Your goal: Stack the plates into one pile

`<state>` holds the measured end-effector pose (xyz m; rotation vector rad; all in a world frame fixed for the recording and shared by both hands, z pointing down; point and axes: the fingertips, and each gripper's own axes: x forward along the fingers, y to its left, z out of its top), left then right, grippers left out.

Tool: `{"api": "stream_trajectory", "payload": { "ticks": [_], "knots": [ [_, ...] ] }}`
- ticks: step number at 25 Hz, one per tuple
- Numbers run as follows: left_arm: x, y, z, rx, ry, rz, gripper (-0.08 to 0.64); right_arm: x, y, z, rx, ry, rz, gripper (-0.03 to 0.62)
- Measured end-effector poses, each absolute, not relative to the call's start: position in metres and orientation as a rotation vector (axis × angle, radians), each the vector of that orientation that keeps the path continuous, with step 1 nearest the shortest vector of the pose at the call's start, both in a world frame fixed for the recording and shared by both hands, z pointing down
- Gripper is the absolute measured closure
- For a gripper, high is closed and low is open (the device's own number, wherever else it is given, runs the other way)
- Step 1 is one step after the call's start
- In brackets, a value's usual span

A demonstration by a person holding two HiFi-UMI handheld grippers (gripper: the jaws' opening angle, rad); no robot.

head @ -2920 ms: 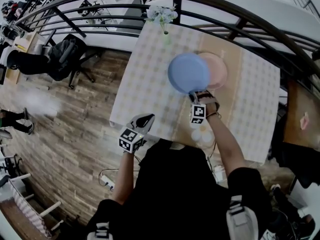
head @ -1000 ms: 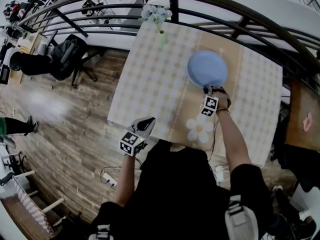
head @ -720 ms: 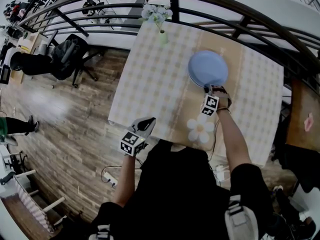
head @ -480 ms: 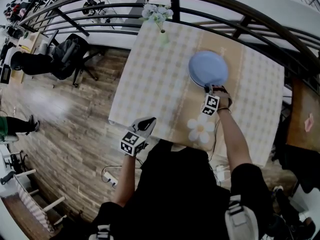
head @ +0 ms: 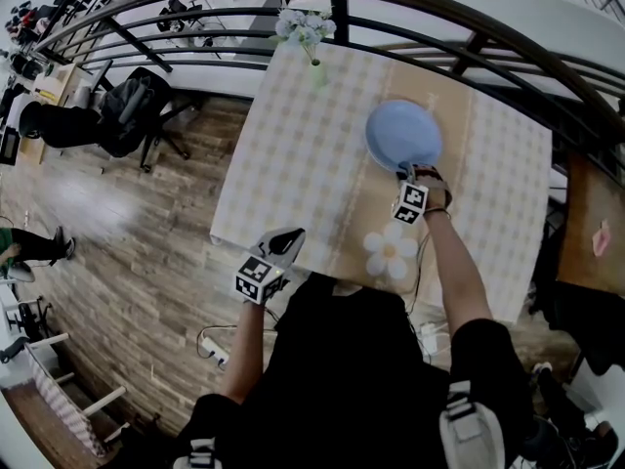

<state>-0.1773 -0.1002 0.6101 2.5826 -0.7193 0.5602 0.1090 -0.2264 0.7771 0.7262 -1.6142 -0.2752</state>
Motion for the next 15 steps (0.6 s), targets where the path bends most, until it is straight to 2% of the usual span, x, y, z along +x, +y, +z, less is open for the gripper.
{"api": "stream_trajectory", "payload": {
  "ticks": [6,15],
  "knots": [
    [-0.174,-0.100,0.608,2.590,-0.709,0.553,0.557,0.107,-0.219,0.777,0.703,-1.622,-0.254,0.453],
    [-0.160,-0.103,0.604,2.604,-0.693,0.543,0.557,0.114,-0.204,0.774,0.705,-1.643,-0.222,0.453]
  ]
}}
